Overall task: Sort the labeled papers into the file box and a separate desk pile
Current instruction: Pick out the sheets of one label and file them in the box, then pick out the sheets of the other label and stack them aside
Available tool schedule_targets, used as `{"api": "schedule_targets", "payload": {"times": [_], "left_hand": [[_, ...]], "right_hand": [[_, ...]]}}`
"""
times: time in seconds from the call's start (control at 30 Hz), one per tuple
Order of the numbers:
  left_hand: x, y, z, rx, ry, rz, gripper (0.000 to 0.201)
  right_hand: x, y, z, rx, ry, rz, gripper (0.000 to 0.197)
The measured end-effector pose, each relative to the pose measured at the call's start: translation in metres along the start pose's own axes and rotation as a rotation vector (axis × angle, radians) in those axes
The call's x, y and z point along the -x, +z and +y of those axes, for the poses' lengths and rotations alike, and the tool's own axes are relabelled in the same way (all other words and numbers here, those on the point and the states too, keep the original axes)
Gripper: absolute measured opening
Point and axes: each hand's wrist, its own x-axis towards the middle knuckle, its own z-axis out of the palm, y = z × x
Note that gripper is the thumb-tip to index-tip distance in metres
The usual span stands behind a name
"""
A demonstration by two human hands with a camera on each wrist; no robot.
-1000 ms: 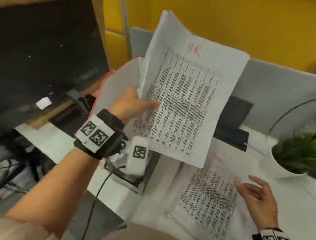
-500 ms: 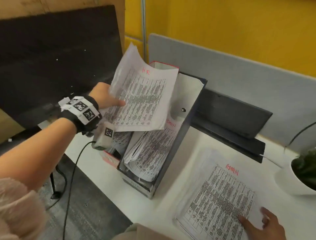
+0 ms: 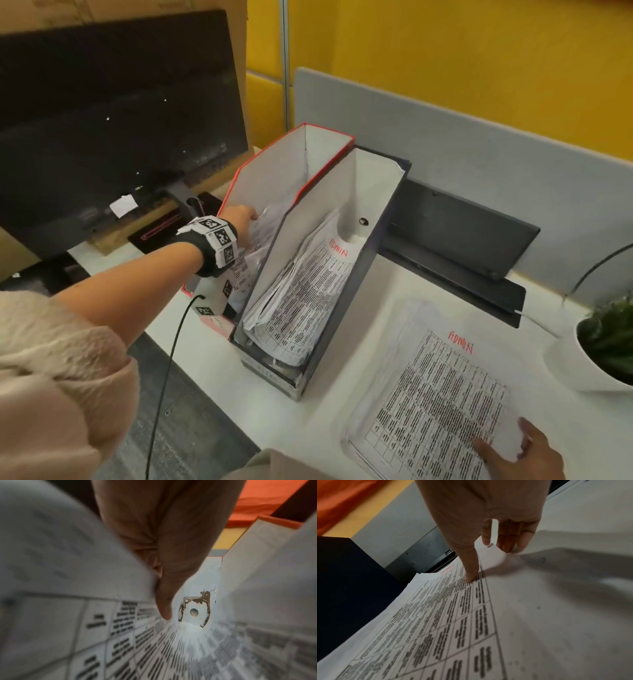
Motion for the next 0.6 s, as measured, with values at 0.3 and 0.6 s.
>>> {"api": "schedule_targets", "payload": {"times": [0.3,0.6], "left_hand": [[0.008,-0.037,0.036,0.389,0.079,0.258,0.035],[0.089,-0.028,0.161,0.856,0.579,0.358,0.015]], "right_hand": [[-0.001,0.001,0.000,0.117,0.129,-0.002,0.096],[-0.010,0.002,0.015,0.222,0.103,-0.083,0.102]]}}
